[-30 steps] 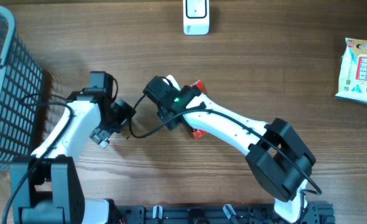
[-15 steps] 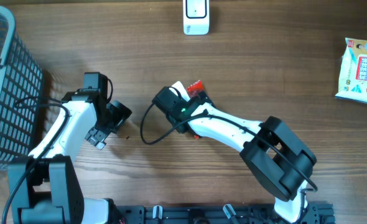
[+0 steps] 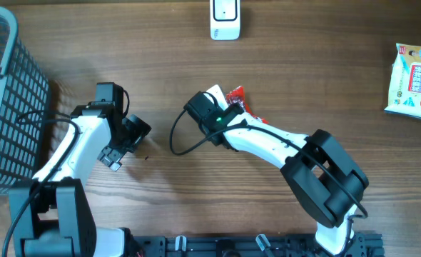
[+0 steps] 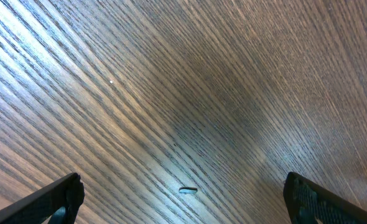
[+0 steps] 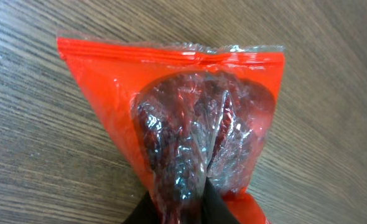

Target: Scan the item barcode

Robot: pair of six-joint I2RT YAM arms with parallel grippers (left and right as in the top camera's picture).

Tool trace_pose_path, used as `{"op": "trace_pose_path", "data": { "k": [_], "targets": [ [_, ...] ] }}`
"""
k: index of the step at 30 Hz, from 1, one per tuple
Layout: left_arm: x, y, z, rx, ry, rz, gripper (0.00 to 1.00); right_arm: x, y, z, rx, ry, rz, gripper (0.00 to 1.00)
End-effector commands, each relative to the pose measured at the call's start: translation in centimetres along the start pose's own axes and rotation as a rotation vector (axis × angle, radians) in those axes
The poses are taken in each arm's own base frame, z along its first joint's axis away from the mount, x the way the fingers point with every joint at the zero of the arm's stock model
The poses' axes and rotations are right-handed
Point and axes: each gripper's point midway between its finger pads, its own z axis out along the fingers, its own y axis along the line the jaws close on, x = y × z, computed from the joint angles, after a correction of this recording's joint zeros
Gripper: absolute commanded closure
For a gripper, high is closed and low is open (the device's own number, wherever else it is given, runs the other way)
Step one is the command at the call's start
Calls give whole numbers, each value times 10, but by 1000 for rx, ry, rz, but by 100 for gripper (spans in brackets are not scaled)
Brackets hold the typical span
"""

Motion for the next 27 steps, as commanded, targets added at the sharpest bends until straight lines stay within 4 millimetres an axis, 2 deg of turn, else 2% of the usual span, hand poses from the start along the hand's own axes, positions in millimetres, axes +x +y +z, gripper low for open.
{"op": "trace_pose_path", "data": {
  "k": [1,2,6,8,11,15,19,22,27],
  "targets": [
    [-1,5,4,-21,-1,-20,0,4,3,0,-29,46,41,96],
    [-1,5,4,-21,-1,-20,0,-3,4,-9,-53,48,71,96],
    [-1,5,4,-21,-1,-20,0,-32,26,-51,-311,20,110,96],
    [-1,5,4,-21,-1,-20,0,-48,46,-87,-571,-7,150,96],
    [-1,5,4,-21,-1,-20,0,-50,61,-108,-806,21,176,96],
    [-1,5,4,-21,-1,-20,0,-46,61,-125,-1117,105,253,96],
    [-1,5,4,-21,-1,-20,0,-38,55,-128,-1325,137,325,96],
    [-1,5,4,-21,-1,-20,0,-16,62,-113,-1427,223,434,96],
    [-1,5,4,-21,-1,-20,0,3,77,-100,-1549,299,580,96]
  ]
}}
